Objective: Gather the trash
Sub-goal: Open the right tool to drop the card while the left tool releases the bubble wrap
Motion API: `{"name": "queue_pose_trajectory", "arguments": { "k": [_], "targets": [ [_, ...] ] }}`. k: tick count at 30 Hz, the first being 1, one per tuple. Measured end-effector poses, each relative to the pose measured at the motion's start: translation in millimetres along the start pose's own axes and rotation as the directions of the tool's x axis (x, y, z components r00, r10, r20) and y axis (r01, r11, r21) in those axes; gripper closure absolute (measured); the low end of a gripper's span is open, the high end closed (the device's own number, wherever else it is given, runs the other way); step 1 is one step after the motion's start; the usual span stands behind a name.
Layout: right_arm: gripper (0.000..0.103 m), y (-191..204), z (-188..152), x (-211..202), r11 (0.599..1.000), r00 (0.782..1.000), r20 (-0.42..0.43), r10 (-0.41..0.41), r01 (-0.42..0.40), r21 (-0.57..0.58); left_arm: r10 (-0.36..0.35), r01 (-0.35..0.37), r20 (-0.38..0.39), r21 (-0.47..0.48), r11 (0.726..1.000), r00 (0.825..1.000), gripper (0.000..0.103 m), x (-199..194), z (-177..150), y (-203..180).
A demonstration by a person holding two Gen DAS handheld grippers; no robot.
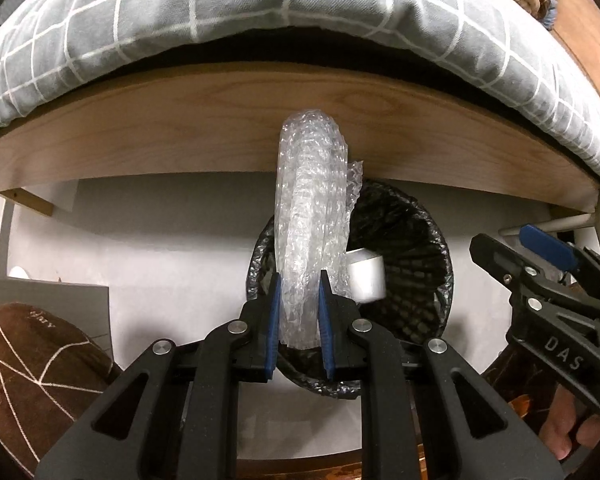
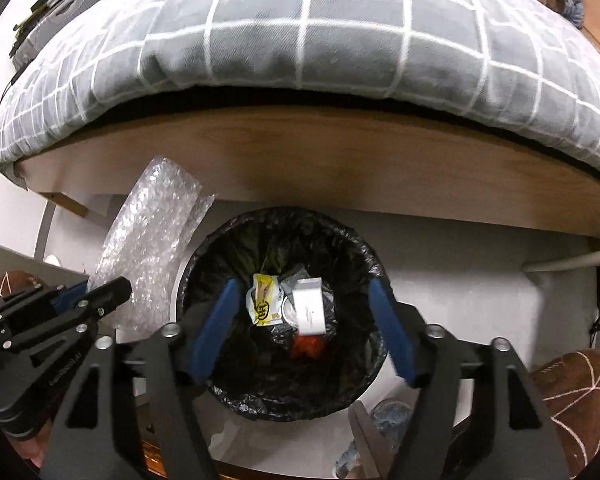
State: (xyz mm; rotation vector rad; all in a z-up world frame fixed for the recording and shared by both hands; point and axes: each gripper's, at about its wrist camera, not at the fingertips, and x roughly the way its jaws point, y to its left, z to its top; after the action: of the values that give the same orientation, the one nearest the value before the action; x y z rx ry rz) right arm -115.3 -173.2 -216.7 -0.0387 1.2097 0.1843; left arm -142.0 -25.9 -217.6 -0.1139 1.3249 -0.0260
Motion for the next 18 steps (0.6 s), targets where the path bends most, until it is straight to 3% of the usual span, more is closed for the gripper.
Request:
{"name": "queue_pose_trajectory", "arguments": {
  "k": [6, 18],
  "targets": [
    [0.009, -24, 3, -17, 0.999, 0.998, 0.047, -0.034, 0.032, 0.044, -0.016, 0.016, 0.003, 0.009, 1.0, 1.0, 0.087, -5, 7, -9],
    [0.008, -73, 4, -35, 0.991, 0.991, 0.091, -0.102, 0.093, 0.098, -0.044, 0.045, -0.009, 0.081, 0.996, 0.999, 0.086, 2, 8, -51]
  ]
}}
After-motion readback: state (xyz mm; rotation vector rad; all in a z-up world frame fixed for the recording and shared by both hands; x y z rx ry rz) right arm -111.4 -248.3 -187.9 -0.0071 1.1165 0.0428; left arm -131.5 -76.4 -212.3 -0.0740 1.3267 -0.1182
